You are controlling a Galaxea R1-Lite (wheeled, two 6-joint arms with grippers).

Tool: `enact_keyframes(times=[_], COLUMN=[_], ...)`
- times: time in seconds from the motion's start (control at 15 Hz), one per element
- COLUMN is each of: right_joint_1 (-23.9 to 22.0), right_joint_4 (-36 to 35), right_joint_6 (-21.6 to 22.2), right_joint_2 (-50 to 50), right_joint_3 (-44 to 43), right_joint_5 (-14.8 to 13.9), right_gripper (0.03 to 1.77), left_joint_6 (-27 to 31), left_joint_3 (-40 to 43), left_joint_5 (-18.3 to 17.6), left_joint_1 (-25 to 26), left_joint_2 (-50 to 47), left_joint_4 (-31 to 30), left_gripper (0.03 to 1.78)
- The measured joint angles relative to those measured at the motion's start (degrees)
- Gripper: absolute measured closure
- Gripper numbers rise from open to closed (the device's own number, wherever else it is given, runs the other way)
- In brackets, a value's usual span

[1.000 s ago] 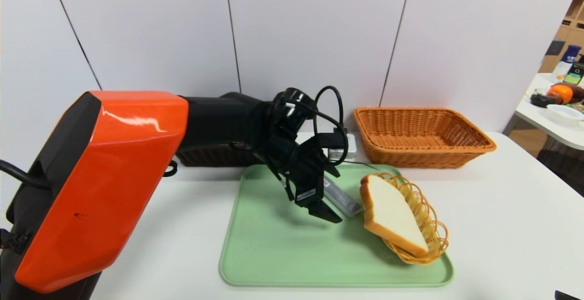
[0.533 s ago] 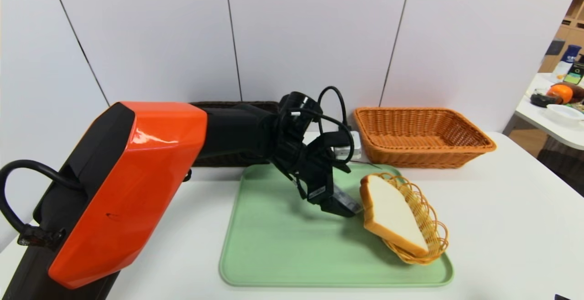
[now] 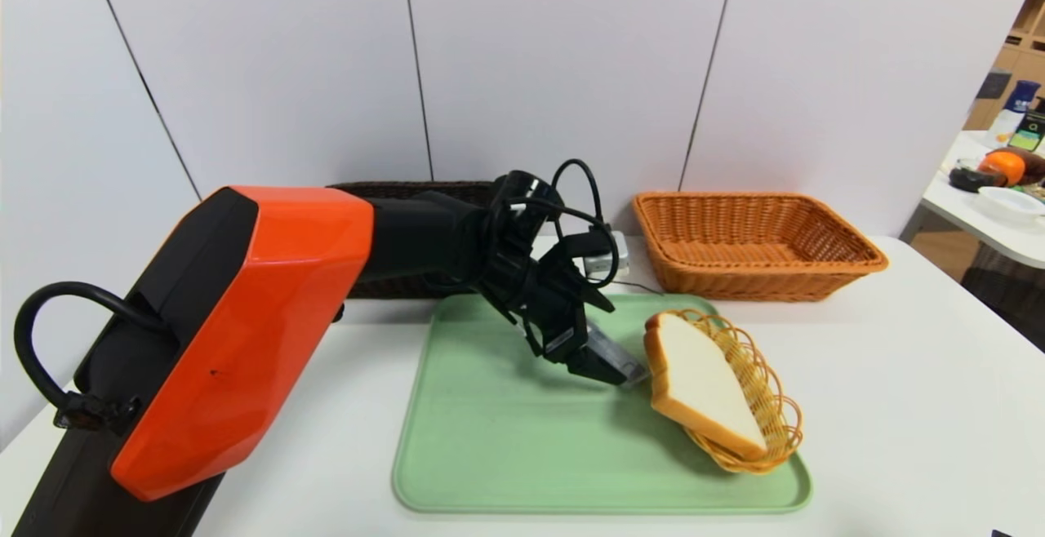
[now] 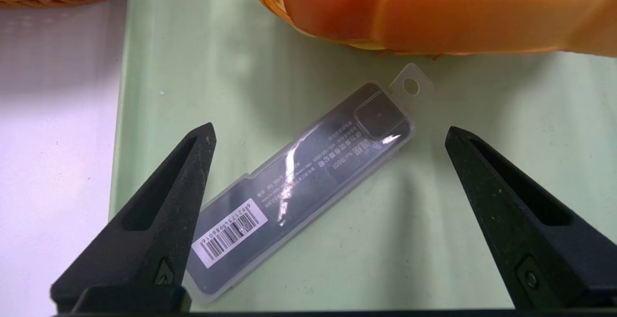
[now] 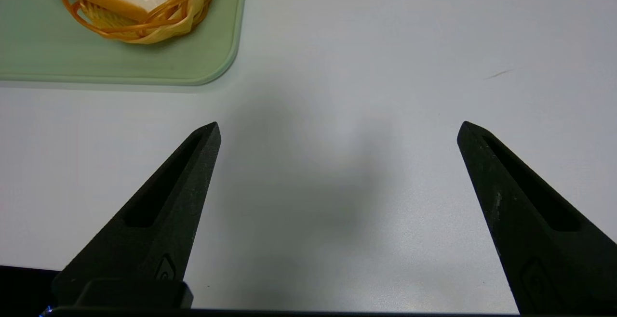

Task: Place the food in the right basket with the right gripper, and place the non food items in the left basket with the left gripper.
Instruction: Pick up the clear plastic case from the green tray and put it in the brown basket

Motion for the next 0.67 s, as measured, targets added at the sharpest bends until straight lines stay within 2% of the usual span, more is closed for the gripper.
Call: enact_keyframes(times=[0.67], right_joint_1=[0.0], right_joint_4=[-0.1], right_joint_6=[0.0], right_joint_2=[-0.2], right_joint_3=[0.7], right_joint_5=[0.0], right_gripper=[0.10], left_joint_6=[0.4], left_joint_3=[-0.1], left_joint_5=[0.3], left_joint_1=[0.3], left_joint_2=[2.3], left_joint_4=[-1.3], left_gripper=[0.12])
